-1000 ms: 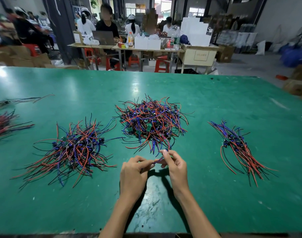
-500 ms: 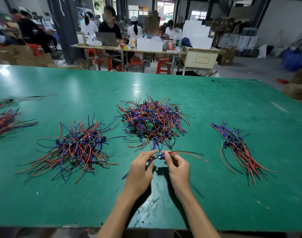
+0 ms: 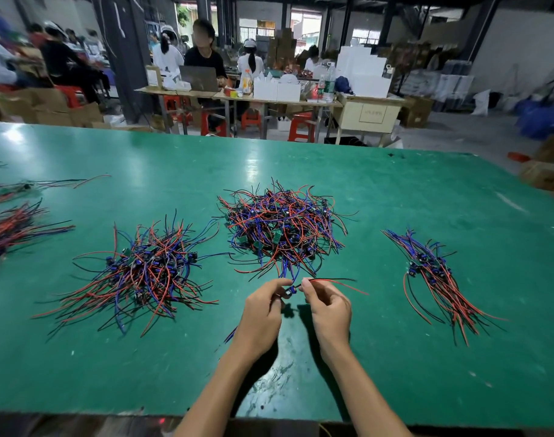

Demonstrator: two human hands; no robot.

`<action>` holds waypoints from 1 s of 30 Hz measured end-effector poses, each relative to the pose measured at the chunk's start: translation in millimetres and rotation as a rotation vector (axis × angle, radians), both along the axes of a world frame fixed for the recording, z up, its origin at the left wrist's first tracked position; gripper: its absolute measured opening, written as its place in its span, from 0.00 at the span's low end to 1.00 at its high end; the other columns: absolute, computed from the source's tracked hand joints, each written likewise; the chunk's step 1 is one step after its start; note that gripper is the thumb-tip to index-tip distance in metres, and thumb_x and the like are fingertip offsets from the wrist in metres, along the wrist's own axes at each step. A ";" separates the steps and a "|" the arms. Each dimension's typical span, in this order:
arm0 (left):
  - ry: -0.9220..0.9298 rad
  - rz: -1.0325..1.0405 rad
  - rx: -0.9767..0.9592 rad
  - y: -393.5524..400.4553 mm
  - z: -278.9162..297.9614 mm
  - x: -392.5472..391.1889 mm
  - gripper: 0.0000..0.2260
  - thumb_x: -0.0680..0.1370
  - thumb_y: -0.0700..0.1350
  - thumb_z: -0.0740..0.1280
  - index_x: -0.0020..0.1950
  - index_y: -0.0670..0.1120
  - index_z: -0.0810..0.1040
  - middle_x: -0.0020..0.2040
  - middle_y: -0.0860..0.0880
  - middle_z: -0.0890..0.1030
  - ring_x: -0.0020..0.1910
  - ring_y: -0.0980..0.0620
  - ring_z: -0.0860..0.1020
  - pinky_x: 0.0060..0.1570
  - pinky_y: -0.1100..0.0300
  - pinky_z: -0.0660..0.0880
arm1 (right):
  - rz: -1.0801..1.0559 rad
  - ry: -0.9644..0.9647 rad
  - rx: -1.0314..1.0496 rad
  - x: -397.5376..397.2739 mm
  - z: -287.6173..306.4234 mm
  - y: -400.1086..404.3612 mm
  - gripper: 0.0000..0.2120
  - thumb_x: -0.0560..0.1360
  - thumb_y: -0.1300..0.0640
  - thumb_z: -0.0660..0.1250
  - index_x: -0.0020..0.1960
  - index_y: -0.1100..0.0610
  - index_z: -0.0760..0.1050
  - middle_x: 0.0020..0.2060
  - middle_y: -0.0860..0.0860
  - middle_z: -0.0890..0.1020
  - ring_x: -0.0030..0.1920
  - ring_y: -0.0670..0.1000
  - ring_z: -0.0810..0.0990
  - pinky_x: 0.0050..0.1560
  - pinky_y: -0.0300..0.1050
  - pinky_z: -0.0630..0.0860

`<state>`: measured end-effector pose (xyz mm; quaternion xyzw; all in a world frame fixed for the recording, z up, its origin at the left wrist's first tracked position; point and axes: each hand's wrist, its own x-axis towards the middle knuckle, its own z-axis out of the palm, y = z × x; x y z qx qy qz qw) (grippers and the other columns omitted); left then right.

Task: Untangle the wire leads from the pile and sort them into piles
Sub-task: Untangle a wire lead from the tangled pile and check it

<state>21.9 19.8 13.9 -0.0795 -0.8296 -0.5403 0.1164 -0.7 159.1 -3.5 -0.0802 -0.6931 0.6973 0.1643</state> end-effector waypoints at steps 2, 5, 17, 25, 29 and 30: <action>-0.023 -0.041 0.051 2.7 1.1 1.0 0.15 0.78 0.40 0.62 0.61 0.51 0.81 0.54 0.57 0.83 0.52 0.60 0.80 0.56 0.61 0.76 | 0.000 0.000 0.073 -0.4 -1.3 1.7 0.07 0.75 0.53 0.77 0.39 0.54 0.84 0.36 0.47 0.86 0.39 0.47 0.84 0.46 0.41 0.79; -0.031 -0.018 0.088 6.7 2.2 -0.5 0.07 0.81 0.47 0.66 0.56 0.51 0.82 0.49 0.56 0.84 0.48 0.57 0.82 0.50 0.58 0.79 | 0.030 -0.025 0.138 2.0 -0.4 1.4 0.06 0.72 0.50 0.78 0.39 0.50 0.84 0.36 0.43 0.86 0.37 0.41 0.83 0.41 0.33 0.76; -0.163 0.071 0.226 11.3 1.5 -3.4 0.04 0.76 0.40 0.72 0.45 0.48 0.86 0.33 0.52 0.81 0.29 0.55 0.73 0.32 0.60 0.70 | 0.017 -0.042 0.111 12.4 9.2 -3.5 0.04 0.77 0.50 0.74 0.44 0.47 0.86 0.44 0.41 0.86 0.42 0.38 0.82 0.44 0.30 0.73; -0.134 0.037 0.204 10.0 -0.1 -2.0 0.02 0.77 0.44 0.74 0.46 0.49 0.86 0.37 0.49 0.85 0.33 0.54 0.78 0.35 0.59 0.74 | 0.076 -0.055 0.078 12.2 7.7 0.3 0.10 0.80 0.53 0.69 0.42 0.47 0.85 0.38 0.46 0.86 0.37 0.44 0.79 0.44 0.46 0.76; -0.159 0.033 0.240 9.7 0.1 0.8 0.04 0.79 0.48 0.71 0.50 0.50 0.86 0.38 0.50 0.85 0.37 0.55 0.83 0.37 0.61 0.75 | 0.086 -0.022 0.063 14.2 8.1 0.0 0.10 0.81 0.55 0.69 0.43 0.50 0.85 0.39 0.46 0.86 0.40 0.44 0.81 0.47 0.46 0.76; -0.164 0.030 0.246 9.8 0.4 1.6 0.05 0.80 0.49 0.71 0.50 0.50 0.86 0.37 0.51 0.85 0.36 0.56 0.82 0.37 0.62 0.74 | 0.090 -0.019 0.061 14.4 7.6 0.3 0.10 0.81 0.55 0.68 0.43 0.51 0.85 0.40 0.47 0.86 0.40 0.44 0.81 0.47 0.46 0.76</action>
